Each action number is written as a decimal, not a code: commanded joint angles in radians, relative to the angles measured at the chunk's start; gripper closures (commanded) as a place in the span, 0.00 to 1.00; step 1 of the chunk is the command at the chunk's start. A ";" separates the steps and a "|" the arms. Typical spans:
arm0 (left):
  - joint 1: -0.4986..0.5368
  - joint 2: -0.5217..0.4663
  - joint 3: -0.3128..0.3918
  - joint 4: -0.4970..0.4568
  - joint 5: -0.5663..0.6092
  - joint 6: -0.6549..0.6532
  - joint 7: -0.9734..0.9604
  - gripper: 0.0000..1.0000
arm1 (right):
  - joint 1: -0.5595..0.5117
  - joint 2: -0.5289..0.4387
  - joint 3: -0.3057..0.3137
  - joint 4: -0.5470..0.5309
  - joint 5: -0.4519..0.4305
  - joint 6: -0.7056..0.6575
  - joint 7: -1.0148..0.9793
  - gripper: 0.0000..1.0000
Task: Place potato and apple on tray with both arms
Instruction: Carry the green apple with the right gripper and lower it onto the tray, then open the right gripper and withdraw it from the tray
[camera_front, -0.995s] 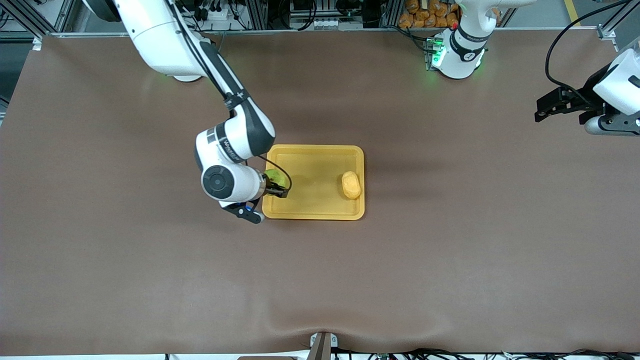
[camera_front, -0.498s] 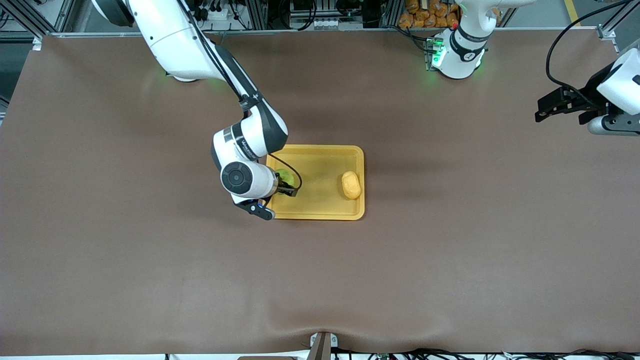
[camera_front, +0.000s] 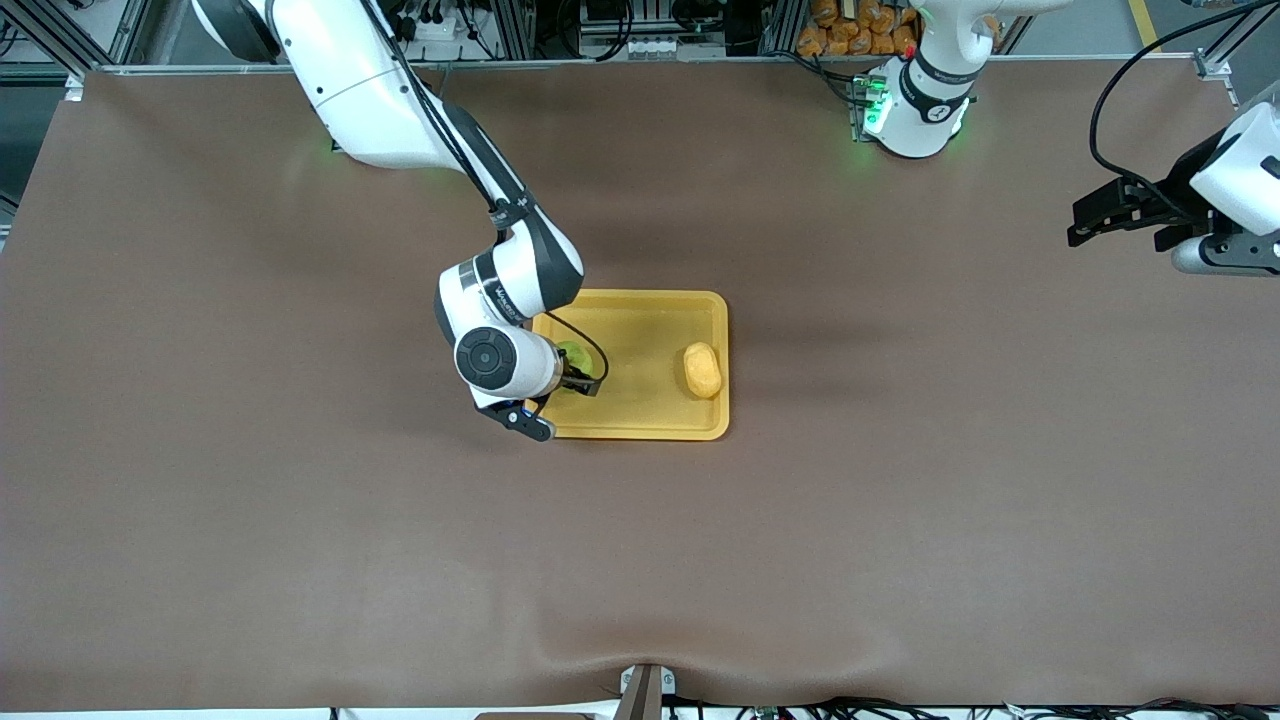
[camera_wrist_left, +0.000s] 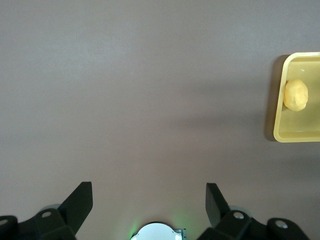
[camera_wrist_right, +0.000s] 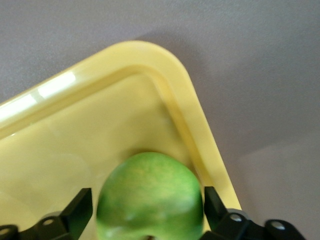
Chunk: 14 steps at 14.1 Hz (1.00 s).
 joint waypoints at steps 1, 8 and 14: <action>0.010 0.009 -0.007 0.022 -0.011 -0.010 -0.001 0.00 | -0.004 -0.021 -0.007 0.022 0.019 -0.062 0.013 0.00; 0.010 0.010 -0.006 0.022 -0.011 -0.010 -0.001 0.00 | -0.074 -0.032 -0.015 0.222 0.016 -0.356 0.011 0.00; 0.008 0.010 -0.009 0.023 -0.008 -0.010 -0.001 0.00 | -0.240 -0.061 -0.012 0.396 0.008 -0.534 -0.024 0.00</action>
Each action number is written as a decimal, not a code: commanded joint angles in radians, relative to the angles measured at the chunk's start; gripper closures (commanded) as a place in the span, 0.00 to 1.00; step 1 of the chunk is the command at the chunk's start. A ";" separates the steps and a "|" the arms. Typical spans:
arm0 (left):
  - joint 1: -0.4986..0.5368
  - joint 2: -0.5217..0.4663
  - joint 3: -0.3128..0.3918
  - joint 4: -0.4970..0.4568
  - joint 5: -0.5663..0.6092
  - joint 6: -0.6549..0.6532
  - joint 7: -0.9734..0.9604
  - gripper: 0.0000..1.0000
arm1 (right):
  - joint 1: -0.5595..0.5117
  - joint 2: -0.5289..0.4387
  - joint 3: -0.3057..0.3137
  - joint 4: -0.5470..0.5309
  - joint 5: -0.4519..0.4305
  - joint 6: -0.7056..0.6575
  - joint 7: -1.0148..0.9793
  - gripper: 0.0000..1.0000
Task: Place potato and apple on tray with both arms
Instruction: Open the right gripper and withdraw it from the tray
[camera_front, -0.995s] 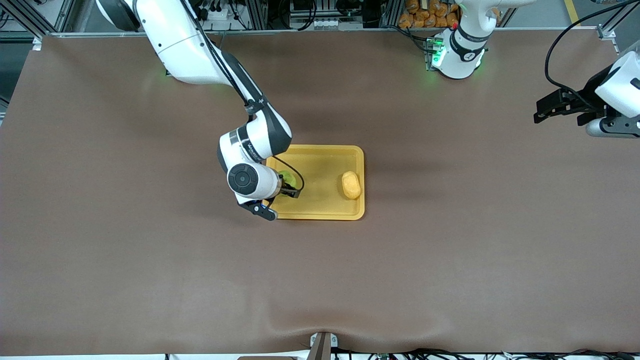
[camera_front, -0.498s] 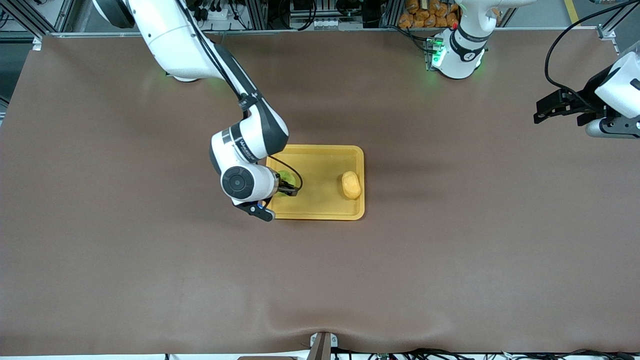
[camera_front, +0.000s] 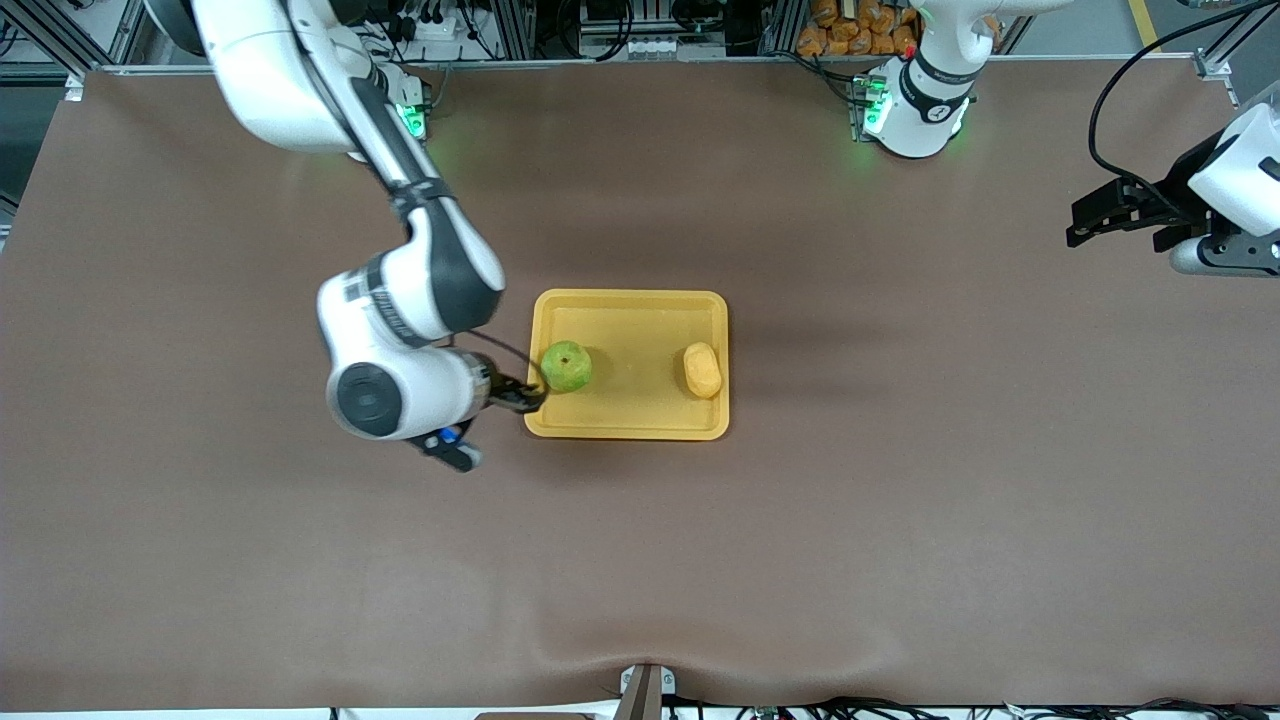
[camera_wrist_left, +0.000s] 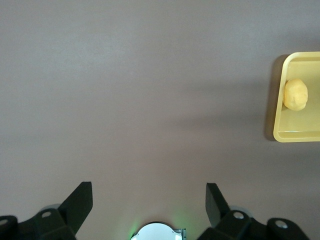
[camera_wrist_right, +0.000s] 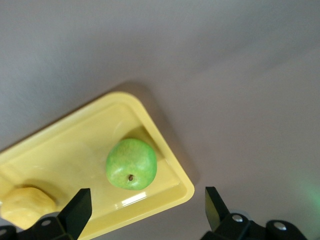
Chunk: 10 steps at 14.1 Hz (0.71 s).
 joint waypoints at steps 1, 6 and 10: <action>0.007 0.009 -0.007 0.022 -0.008 -0.010 -0.001 0.00 | -0.079 -0.022 0.014 0.070 0.008 -0.085 -0.042 0.00; 0.004 0.007 -0.007 0.024 0.006 -0.008 -0.001 0.00 | -0.188 -0.075 0.013 0.143 -0.053 -0.238 -0.097 0.00; -0.001 0.006 -0.016 0.053 0.017 -0.001 -0.001 0.00 | -0.249 -0.163 0.011 0.143 -0.148 -0.304 -0.288 0.00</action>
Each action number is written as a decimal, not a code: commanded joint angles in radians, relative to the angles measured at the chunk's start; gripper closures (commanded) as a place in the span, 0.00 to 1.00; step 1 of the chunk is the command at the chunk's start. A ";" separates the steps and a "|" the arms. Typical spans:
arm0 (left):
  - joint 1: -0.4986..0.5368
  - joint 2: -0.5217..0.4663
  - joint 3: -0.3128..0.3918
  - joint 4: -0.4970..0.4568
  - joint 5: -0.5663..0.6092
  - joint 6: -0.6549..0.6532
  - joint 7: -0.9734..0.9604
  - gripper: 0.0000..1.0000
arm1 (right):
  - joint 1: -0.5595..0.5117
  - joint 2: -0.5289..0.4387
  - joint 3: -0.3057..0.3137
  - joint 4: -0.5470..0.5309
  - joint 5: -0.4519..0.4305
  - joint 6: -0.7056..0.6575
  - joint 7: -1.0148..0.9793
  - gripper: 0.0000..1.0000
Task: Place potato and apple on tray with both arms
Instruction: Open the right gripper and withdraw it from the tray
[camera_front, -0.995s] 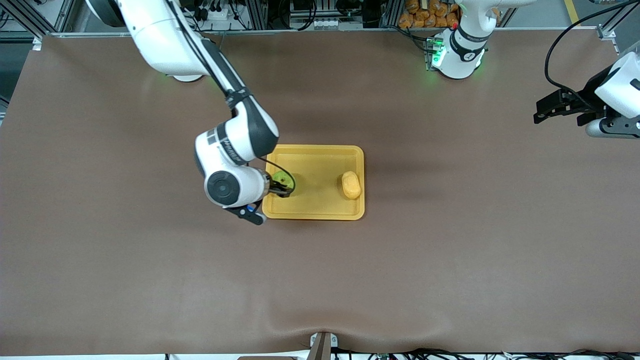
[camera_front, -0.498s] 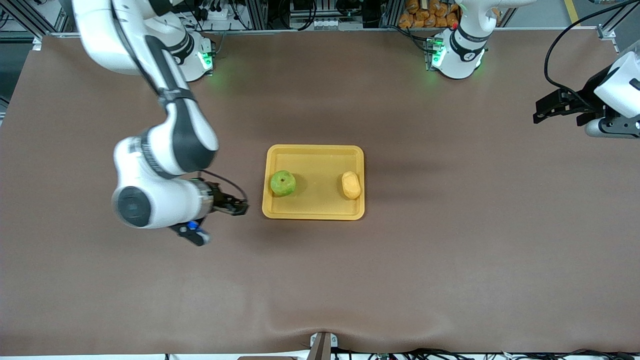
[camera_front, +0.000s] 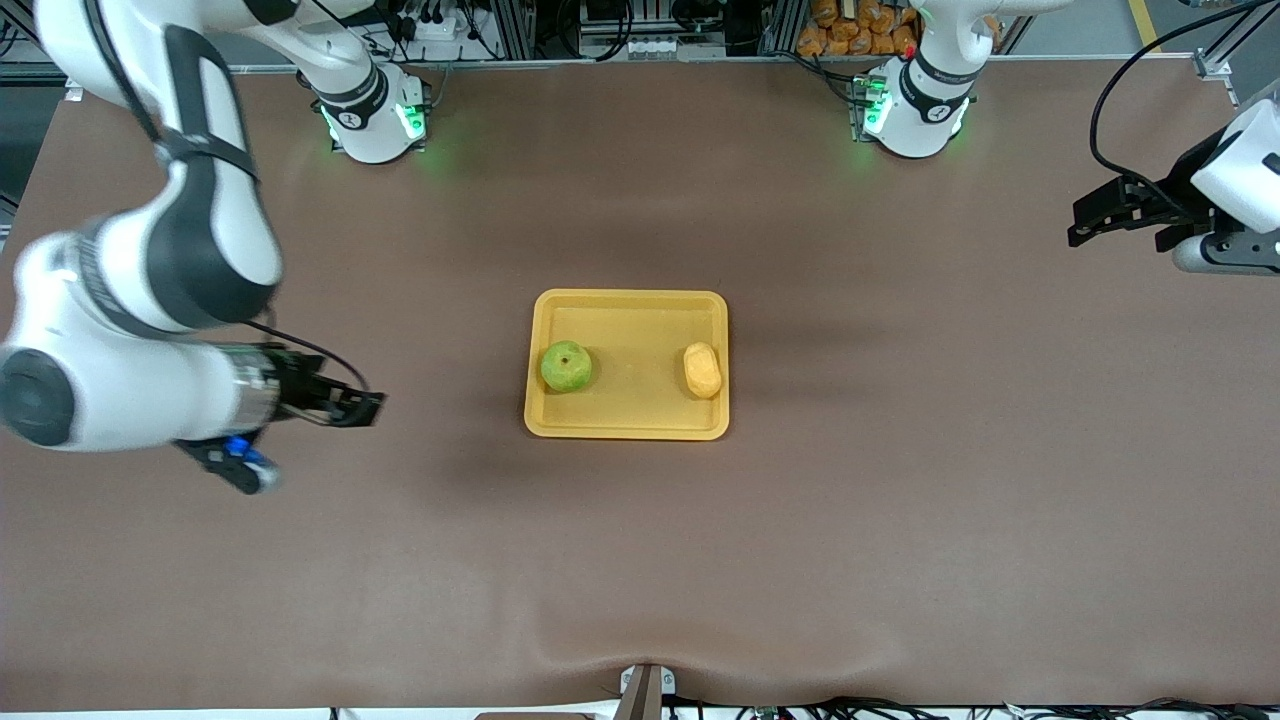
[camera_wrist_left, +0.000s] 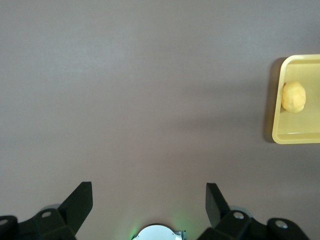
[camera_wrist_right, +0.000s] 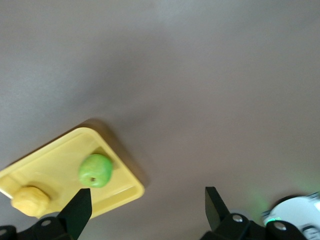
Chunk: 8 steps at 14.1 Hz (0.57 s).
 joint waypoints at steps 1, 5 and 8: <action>0.002 0.007 -0.015 0.031 0.017 -0.003 -0.001 0.00 | -0.035 -0.079 0.015 -0.008 -0.067 -0.057 -0.143 0.00; 0.002 0.007 -0.015 0.031 0.017 -0.004 -0.003 0.00 | -0.105 -0.191 0.018 -0.014 -0.089 -0.106 -0.210 0.00; 0.002 0.007 -0.015 0.029 0.038 -0.006 -0.005 0.00 | -0.135 -0.263 0.018 -0.020 -0.157 -0.123 -0.350 0.00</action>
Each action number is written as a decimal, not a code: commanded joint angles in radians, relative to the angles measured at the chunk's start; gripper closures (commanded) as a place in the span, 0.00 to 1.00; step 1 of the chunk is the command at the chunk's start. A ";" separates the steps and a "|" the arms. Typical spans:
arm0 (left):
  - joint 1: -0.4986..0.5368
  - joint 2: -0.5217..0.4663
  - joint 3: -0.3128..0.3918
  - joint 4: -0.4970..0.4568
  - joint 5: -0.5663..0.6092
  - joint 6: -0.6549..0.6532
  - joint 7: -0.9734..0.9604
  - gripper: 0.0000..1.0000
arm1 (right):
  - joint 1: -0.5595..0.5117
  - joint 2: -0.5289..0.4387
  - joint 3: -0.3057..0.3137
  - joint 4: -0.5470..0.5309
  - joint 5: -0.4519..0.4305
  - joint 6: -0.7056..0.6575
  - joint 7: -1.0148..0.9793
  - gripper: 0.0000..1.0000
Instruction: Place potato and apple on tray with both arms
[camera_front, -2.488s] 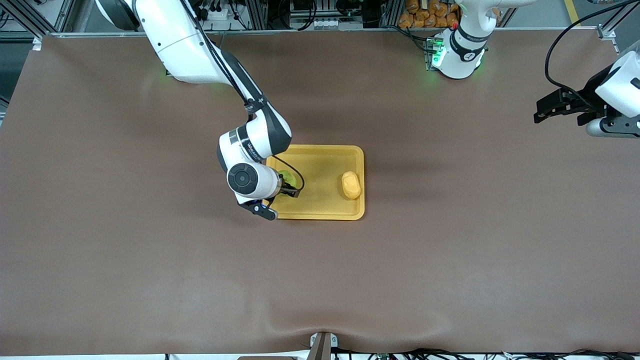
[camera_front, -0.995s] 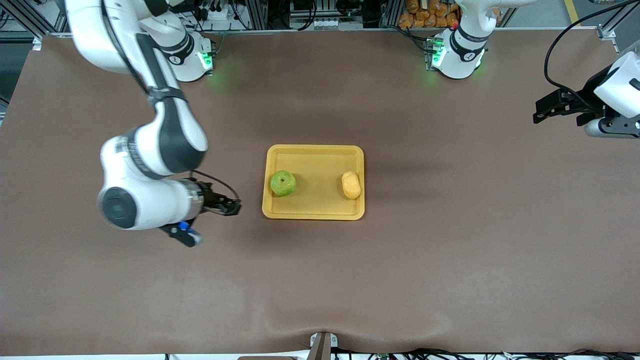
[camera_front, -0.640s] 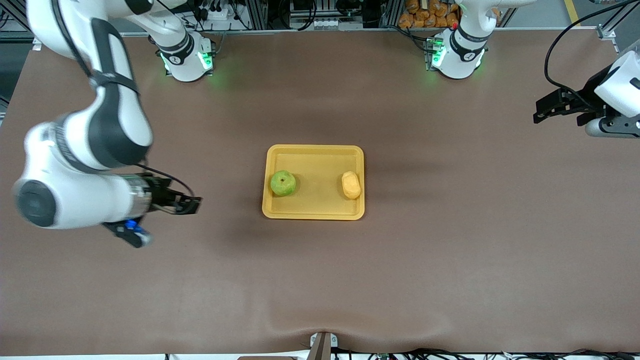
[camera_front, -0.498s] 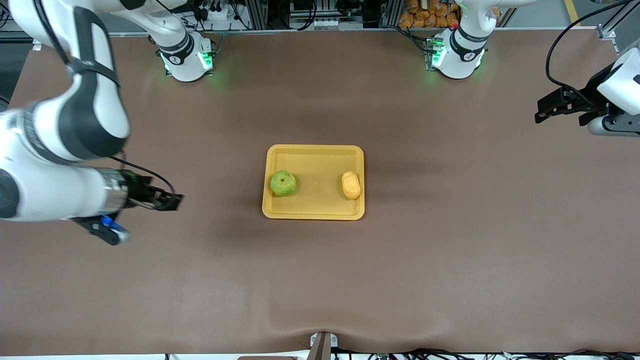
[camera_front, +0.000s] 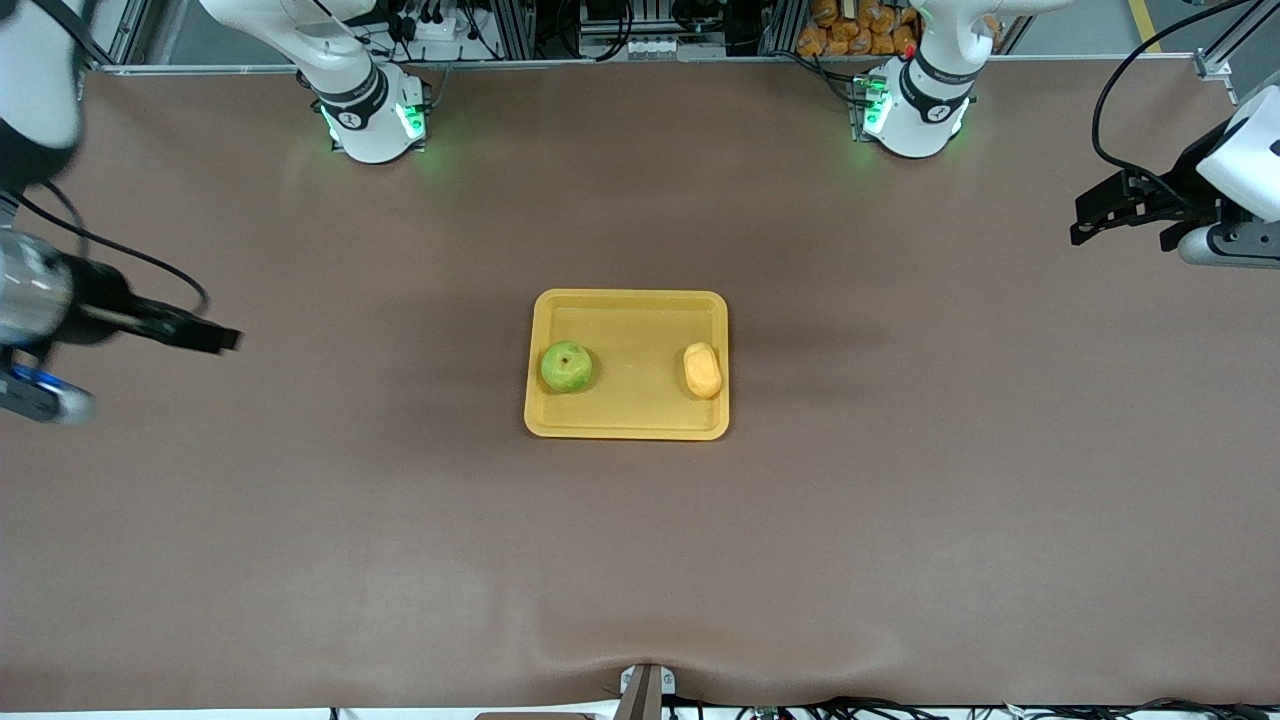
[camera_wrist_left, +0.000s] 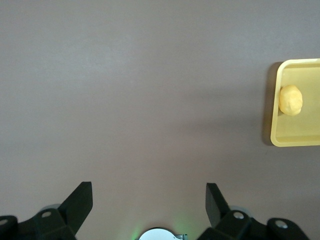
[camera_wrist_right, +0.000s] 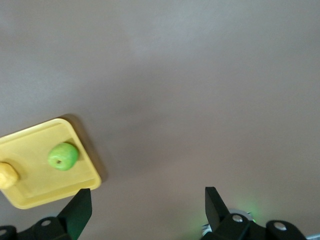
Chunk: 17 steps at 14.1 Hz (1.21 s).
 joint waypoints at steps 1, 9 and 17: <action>0.002 0.007 -0.006 0.015 0.037 -0.006 -0.005 0.00 | -0.038 -0.077 0.020 -0.032 -0.034 -0.014 -0.090 0.00; 0.004 0.007 -0.011 0.015 0.037 -0.006 -0.006 0.00 | -0.044 -0.408 0.025 -0.424 -0.083 0.185 -0.103 0.00; 0.002 0.008 -0.011 0.016 0.036 -0.006 -0.009 0.00 | -0.129 -0.450 0.019 -0.490 -0.066 0.243 -0.348 0.00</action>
